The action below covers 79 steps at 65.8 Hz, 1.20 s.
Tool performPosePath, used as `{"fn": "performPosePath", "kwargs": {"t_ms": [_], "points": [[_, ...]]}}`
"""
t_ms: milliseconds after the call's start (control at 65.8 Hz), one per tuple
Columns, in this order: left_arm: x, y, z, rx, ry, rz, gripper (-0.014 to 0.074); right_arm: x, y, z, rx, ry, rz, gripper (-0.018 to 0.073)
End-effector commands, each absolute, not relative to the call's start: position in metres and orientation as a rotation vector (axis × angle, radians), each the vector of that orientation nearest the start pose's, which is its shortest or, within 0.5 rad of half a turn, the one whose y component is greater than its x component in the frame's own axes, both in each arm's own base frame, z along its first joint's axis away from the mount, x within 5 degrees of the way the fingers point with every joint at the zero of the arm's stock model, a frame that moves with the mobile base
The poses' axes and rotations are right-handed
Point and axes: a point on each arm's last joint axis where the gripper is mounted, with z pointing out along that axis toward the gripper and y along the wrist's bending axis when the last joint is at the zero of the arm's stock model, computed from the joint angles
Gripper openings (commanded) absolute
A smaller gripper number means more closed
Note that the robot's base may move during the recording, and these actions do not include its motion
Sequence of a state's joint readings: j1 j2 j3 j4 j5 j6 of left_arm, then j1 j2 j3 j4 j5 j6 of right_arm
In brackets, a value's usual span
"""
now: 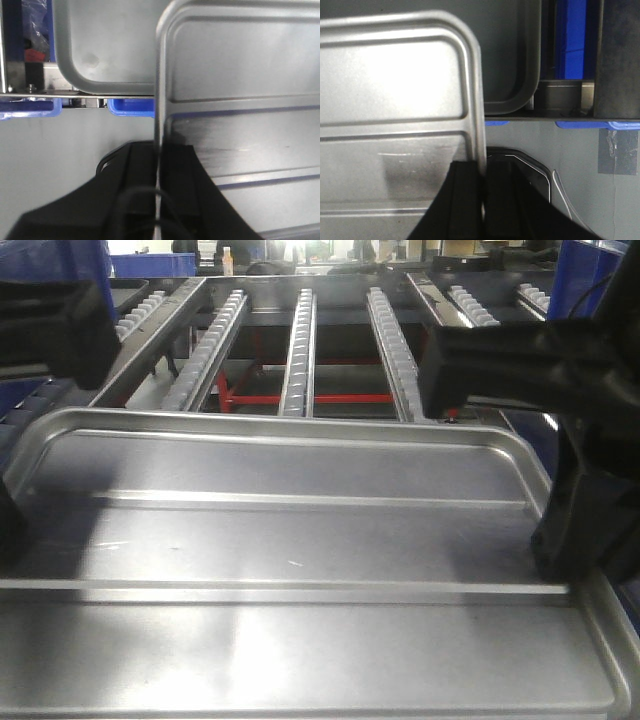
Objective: Grab silver tray and place in blue box
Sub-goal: 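Lift the silver tray off the rack with both grippers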
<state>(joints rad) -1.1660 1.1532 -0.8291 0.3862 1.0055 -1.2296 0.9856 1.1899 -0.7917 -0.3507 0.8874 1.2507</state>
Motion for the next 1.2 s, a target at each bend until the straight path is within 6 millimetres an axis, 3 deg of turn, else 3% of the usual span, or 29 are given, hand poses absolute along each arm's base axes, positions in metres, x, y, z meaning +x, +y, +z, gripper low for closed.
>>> {"fn": "performPosePath", "kwargs": {"t_ms": [0,1186], "points": [[0.1059,-0.1681,0.2898,0.114,2.633,-0.222,-0.0015,0.1391,0.1612,0.2772,0.117,2.615,0.317,0.006],[0.1071,-0.1673,0.29,0.083,2.63,-0.219,-0.0015,0.1392,0.1611,0.2772,0.116,2.615,0.314,0.006]]}}
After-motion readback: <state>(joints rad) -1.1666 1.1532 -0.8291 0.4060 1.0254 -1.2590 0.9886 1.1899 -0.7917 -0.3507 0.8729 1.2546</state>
